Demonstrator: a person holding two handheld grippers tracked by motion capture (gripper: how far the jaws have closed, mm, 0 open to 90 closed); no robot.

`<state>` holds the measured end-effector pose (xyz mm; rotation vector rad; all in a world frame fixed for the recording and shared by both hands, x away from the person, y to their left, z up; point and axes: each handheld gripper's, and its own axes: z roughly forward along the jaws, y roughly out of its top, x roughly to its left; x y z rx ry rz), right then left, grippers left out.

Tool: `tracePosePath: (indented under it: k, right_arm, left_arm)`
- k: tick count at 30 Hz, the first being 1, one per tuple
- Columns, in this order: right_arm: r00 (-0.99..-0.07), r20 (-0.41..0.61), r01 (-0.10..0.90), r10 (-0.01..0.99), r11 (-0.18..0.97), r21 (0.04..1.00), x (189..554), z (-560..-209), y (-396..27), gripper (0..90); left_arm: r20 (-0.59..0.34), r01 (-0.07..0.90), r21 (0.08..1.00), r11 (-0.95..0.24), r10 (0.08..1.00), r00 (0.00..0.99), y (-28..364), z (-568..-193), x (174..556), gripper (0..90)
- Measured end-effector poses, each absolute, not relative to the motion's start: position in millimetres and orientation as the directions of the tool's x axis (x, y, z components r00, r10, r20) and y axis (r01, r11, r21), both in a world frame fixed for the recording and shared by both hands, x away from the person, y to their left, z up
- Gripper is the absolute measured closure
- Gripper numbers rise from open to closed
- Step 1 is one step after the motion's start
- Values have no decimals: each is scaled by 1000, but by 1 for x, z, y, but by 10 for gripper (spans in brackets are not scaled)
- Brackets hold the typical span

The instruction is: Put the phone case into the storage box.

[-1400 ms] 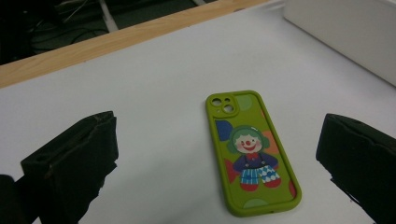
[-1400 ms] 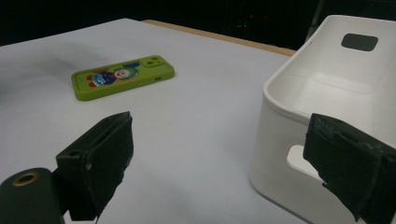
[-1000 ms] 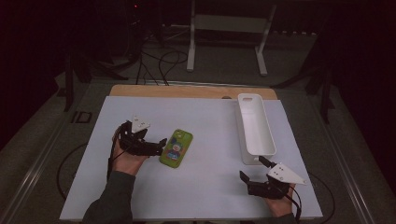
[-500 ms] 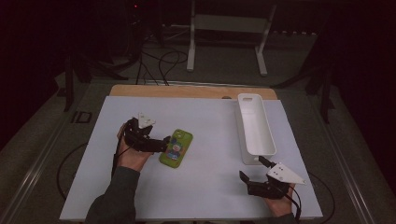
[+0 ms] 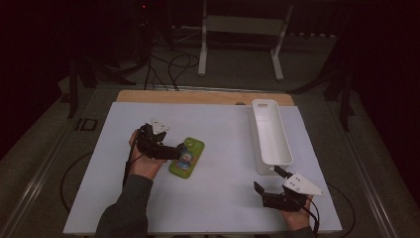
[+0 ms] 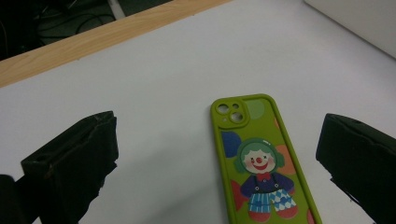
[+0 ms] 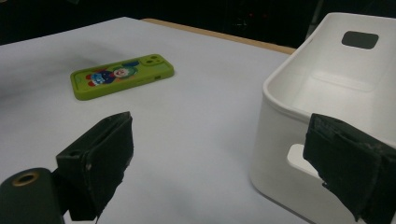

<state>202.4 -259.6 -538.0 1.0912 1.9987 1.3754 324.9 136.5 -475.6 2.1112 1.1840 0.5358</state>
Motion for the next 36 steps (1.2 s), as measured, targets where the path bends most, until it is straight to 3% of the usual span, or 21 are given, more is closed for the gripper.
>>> tracePosePath:
  k: [36]
  right_arm:
    - [-568, 54, 345, 821, 178, 922, 203, -538, -259, 83]
  left_arm:
    - [60, 609, 678, -412, 857, 512, 114, -491, 335, 0]
